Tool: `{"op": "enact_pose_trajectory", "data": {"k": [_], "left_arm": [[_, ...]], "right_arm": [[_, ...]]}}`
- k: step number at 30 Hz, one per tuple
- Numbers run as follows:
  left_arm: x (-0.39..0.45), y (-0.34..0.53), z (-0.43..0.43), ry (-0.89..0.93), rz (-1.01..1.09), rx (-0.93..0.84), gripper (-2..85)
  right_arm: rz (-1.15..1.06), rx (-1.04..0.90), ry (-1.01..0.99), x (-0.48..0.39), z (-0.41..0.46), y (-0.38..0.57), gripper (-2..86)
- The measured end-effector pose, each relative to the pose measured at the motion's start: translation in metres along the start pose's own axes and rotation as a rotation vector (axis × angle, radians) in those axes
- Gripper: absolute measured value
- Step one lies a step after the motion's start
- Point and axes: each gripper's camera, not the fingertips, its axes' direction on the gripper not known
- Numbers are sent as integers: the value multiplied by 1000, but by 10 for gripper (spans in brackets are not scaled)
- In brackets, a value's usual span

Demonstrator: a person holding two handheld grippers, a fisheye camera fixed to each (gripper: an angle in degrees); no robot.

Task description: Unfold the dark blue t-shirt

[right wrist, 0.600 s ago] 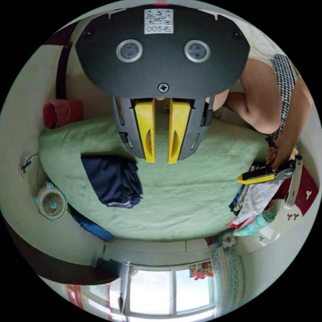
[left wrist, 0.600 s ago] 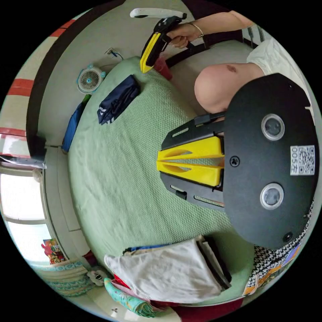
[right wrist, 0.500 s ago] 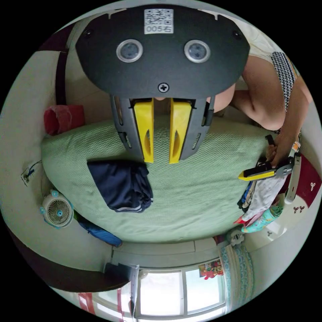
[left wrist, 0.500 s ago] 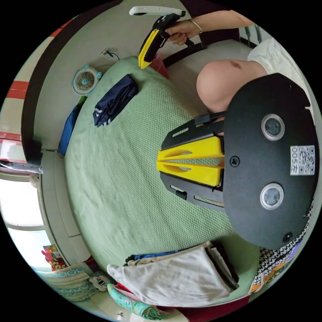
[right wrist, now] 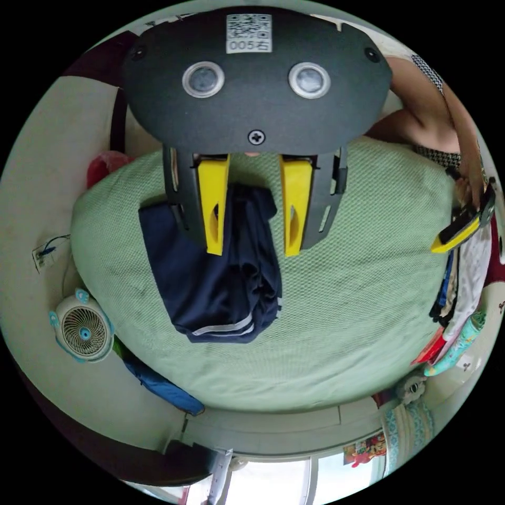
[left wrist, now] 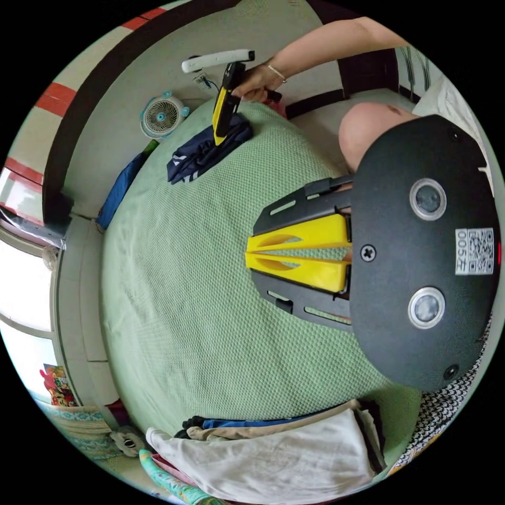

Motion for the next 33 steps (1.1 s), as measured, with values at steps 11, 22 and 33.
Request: {"op": "enact_pose_trajectory", "data": {"k": [11, 22, 33], "left_arm": [[-18, -11, 3, 11, 19, 18, -4], [-56, -10, -1, -22, -81, 36, -5], [-135, 7, -10, -155, -303, 42, -6]], "right_arm": [[122, -135, 47, 11, 57, -58, 54], [-275, 10, -60, -136, 17, -56, 15], [-400, 16, -392, -248, -18, -50, 79]]}}
